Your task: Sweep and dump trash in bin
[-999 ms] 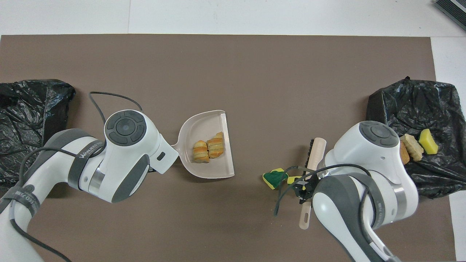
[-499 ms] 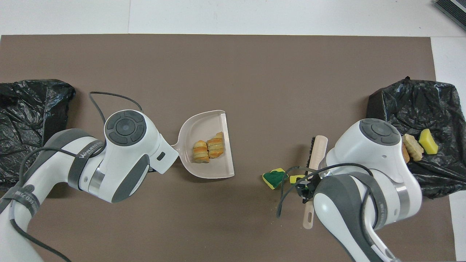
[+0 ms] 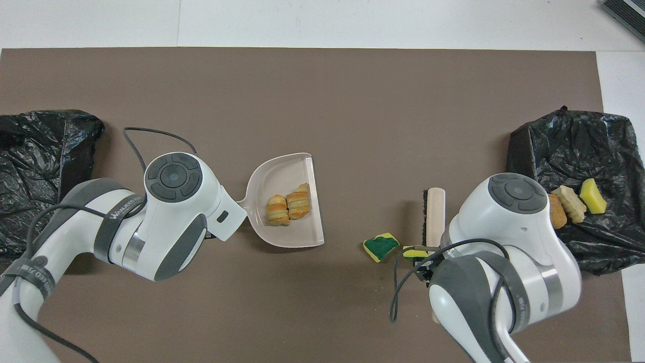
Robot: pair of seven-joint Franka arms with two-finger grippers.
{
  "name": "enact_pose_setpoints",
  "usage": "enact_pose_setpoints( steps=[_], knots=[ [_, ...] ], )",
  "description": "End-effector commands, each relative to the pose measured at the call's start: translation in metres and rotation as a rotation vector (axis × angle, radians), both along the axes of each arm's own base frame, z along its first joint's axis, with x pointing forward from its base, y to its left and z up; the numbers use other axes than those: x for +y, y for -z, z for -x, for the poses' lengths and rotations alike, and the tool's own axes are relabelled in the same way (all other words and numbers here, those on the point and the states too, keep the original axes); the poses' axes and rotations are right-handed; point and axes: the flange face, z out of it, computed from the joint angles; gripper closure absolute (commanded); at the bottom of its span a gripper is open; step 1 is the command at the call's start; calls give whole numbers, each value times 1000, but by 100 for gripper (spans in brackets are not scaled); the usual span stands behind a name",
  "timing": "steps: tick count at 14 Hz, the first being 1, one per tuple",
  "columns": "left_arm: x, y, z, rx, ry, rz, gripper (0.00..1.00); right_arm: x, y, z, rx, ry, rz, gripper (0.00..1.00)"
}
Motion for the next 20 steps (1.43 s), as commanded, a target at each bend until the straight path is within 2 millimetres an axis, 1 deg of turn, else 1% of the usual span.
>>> enact_pose_setpoints(
  steps=[1,3,5,7,8,10,13,14,16,17,18,19,20],
  knots=[
    [7,0,8,-8,24,-19,100,29,15,8,-28,57,16,100],
    [7,0,8,-7,24,-19,100,45,27,3,-29,119,-39,100],
    [5,0,8,-7,26,-17,100,61,38,-2,-27,130,-64,100],
    [5,0,8,-9,27,-18,100,75,40,-13,-36,162,-76,100],
    [5,0,8,-8,26,-17,100,85,40,-19,-33,169,-85,100],
    [6,0,8,-8,24,-17,100,100,35,-36,-35,193,-121,100],
    [5,0,8,-8,26,-17,100,124,21,-58,-50,179,-178,100],
    [5,0,8,-9,27,-18,100,141,10,-61,-68,152,-198,100],
    [5,0,8,-9,27,-18,100,161,-5,-74,-79,140,-248,100],
    [4,0,9,-8,29,-16,100,168,-16,-80,-66,153,-282,100],
    [3,0,9,-9,31,-18,100,170,-27,-83,-57,147,-294,100],
    [4,0,9,-7,31,-18,100,164,-35,-86,-41,144,-291,100],
    [3,1,9,-6,33,-19,100,154,-42,-88,-27,136,-276,100]
  ],
)
